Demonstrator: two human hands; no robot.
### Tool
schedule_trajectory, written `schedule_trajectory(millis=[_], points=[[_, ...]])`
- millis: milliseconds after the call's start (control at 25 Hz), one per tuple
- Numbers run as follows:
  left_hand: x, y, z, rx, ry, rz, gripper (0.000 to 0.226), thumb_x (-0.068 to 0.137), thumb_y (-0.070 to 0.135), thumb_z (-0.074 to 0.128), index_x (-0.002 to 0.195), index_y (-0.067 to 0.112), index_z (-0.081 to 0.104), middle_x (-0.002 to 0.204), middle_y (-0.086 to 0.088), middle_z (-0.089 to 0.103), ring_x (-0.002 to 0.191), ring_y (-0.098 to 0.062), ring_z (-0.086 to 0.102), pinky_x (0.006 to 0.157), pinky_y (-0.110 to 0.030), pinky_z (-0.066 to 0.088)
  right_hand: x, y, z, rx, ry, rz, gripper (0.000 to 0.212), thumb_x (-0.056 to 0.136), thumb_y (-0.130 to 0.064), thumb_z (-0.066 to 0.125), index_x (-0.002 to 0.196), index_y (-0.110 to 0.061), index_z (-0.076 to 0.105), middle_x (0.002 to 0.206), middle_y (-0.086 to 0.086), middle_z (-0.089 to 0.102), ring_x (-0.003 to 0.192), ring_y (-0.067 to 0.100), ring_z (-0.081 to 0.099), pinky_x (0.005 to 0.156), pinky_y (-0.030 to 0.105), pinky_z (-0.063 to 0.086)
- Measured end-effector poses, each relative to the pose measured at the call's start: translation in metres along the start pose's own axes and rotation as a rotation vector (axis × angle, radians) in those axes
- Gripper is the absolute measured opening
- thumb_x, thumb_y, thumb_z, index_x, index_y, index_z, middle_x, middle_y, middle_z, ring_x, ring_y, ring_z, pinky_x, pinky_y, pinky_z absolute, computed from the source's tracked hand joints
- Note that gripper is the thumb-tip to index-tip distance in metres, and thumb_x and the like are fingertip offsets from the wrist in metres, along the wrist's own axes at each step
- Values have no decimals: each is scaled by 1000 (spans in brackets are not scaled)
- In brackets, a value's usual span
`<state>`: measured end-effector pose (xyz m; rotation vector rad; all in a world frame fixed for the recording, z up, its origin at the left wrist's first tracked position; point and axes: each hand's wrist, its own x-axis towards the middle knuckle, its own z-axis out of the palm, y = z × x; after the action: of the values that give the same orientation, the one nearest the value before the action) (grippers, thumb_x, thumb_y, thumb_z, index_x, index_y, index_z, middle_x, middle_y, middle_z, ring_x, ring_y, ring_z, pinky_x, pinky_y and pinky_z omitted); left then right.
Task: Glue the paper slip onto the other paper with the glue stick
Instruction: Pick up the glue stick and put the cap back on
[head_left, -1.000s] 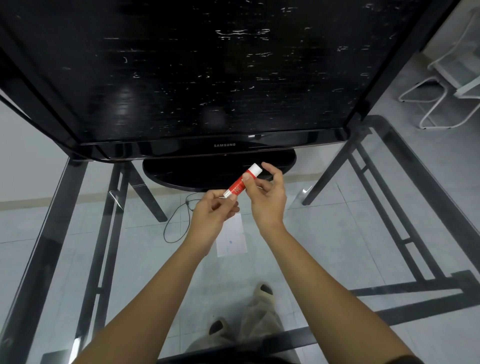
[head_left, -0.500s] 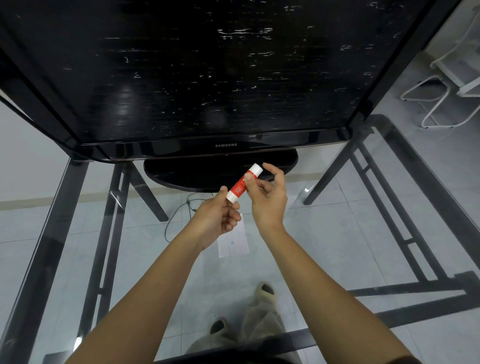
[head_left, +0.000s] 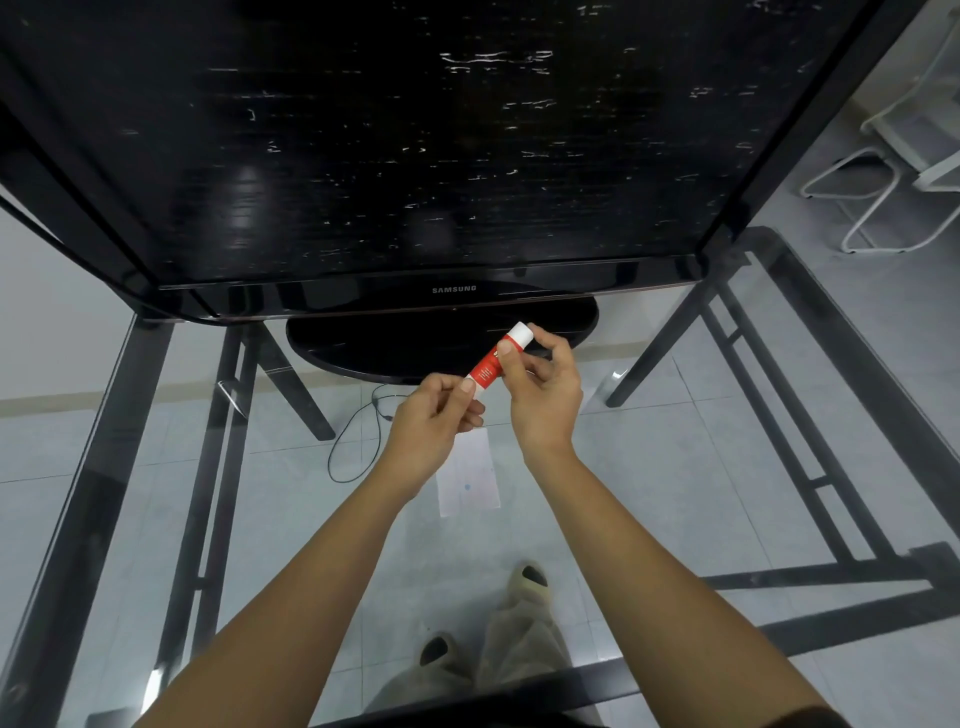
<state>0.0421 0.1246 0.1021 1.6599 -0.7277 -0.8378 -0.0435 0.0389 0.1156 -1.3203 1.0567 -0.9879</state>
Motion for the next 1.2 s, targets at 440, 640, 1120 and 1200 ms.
schedule_trajectory(millis=[440, 640, 1120, 1200], points=[[1, -11, 5, 536, 204, 316, 31, 84, 23, 66, 112, 10, 62, 95, -6, 70, 82, -16, 64, 67, 0, 33, 7, 17, -6, -136, -148, 141, 72, 79, -41, 68, 139, -25, 32, 97, -1, 68, 96, 10, 63, 82, 15, 43], [-1, -17, 2, 493, 189, 294, 31, 84, 23, 65, 113, 10, 63, 97, -5, 70, 84, -16, 65, 73, -14, 45, 23, 43, -25, -219, -303, 140, 66, 79, -47, 64, 135, -26, 37, 107, -14, 57, 94, -4, 56, 68, 5, 41], [-11, -26, -7, 510, 240, 249, 33, 82, 27, 68, 110, 10, 64, 98, -2, 70, 74, -1, 56, 66, 8, 35, 89, 115, -89, -1310, -508, -230, 44, 99, -16, 38, 143, -14, 32, 152, 1, 30, 120, 30, 52, 91, 41, 48], [-11, -29, -6, 518, 243, 239, 34, 82, 28, 68, 110, 10, 64, 99, -3, 70, 75, -2, 56, 66, 9, 34, 93, 112, -87, -1348, -498, -236, 45, 95, -5, 44, 139, -10, 37, 147, 7, 40, 113, 34, 57, 88, 41, 50]])
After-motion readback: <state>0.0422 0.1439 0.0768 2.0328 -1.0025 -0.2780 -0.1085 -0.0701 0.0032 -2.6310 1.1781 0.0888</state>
